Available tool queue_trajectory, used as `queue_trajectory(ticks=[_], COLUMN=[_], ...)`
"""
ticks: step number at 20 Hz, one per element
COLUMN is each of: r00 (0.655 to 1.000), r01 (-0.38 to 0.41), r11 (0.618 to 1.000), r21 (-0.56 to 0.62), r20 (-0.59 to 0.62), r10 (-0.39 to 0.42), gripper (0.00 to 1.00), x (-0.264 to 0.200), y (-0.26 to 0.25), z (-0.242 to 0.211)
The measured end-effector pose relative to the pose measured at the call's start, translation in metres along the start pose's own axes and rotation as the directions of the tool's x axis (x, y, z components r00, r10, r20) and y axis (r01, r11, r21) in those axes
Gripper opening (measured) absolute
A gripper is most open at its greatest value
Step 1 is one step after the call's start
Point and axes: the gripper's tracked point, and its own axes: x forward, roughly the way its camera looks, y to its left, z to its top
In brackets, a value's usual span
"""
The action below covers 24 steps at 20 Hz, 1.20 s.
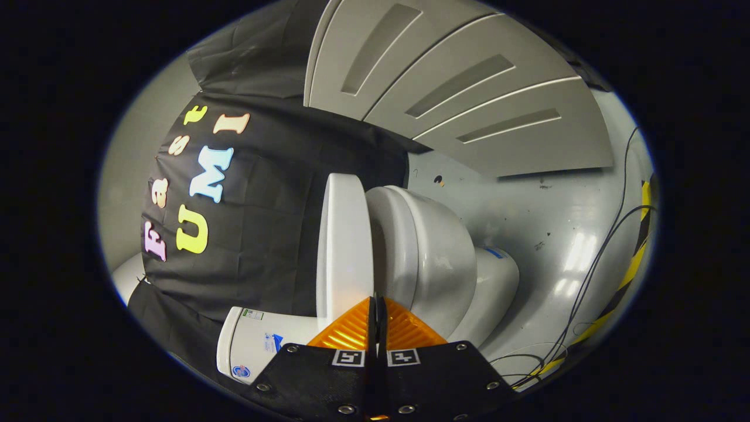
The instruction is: Open the toilet lid.
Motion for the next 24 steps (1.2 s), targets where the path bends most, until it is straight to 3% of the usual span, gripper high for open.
queue_trajectory(ticks=[11,18,24], r00=[0.999,0.998,0.998], r01=[-0.037,-0.042,-0.039], r11=[0.992,0.962,0.948], r21=[-0.121,-0.269,-0.317], r20=[0.029,0.028,0.034], r10=[0.041,0.051,0.053], gripper=[0.00,0.00,0.00], x=[-0.024,-0.038,-0.044], y=[0.082,0.138,0.161], z=[0.002,-0.013,-0.021])
